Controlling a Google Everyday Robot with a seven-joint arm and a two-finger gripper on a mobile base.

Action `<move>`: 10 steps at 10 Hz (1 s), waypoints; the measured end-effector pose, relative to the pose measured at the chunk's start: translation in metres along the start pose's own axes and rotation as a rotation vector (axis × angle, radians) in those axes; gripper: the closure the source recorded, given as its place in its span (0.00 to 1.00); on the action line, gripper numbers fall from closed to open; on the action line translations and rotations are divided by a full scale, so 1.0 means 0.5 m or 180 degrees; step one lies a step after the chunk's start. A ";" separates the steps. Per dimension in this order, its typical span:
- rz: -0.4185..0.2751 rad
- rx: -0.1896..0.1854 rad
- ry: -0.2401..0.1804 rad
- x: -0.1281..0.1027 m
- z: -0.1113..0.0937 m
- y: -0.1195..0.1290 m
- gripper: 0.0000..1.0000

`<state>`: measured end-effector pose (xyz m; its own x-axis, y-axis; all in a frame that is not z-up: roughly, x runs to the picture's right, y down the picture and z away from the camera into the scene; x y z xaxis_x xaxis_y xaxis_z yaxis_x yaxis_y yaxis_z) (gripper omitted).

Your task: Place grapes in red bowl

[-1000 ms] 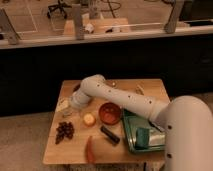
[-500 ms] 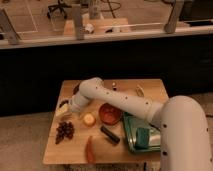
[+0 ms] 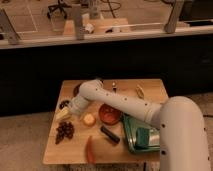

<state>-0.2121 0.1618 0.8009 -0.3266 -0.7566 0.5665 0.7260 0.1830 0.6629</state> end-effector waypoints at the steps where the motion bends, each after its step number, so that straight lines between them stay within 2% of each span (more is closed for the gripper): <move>1: -0.0014 0.0006 -0.0012 -0.002 0.002 0.000 0.20; 10: -0.0183 -0.0017 -0.0125 -0.020 0.035 0.006 0.21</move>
<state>-0.2170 0.1808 0.8058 -0.3913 -0.7404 0.5465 0.7085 0.1365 0.6924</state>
